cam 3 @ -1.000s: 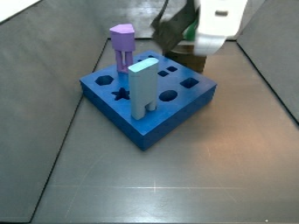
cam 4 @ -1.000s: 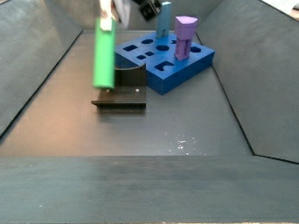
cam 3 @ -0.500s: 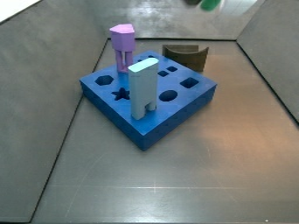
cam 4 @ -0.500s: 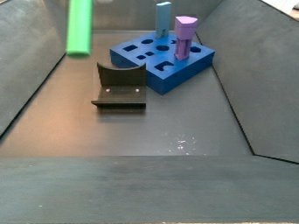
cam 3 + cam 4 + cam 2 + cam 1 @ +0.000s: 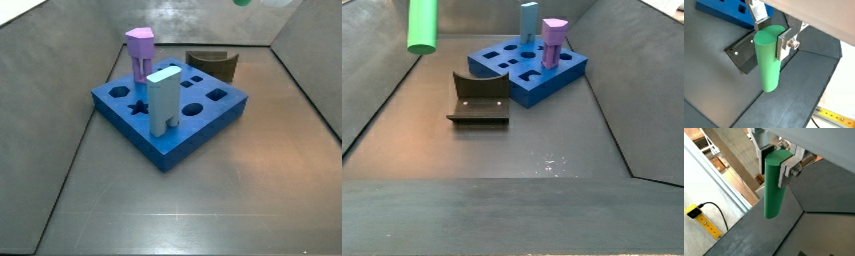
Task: Pick up the oval object. Move up. Place the oval object on the fixture. Regrasp the oval object. Move to above the board. Insert the oval object.
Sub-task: Move to above the board.
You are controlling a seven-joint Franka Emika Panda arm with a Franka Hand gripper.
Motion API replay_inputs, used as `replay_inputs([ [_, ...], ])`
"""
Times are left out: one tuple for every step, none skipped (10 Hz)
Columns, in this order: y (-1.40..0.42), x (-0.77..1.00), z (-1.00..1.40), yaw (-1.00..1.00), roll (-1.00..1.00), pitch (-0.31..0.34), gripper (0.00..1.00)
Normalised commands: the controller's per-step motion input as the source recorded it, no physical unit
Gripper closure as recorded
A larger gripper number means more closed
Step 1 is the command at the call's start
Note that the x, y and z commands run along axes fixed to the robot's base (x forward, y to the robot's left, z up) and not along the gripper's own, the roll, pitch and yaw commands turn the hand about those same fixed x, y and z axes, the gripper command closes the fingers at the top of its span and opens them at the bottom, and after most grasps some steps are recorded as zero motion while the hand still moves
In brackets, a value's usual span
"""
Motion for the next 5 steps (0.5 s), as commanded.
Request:
replay_inputs([
  [-0.05,0.12,0.01,0.21,0.03,0.152,1.0],
  [-0.05,0.12,0.01,0.21,0.03,0.153,1.0],
  [-0.05,0.12,0.01,0.21,0.03,0.154,1.0],
  [-0.05,0.12,0.01,0.21,0.03,0.154,1.0],
  [-0.05,0.11,0.0,0.21,0.03,0.154,1.0],
])
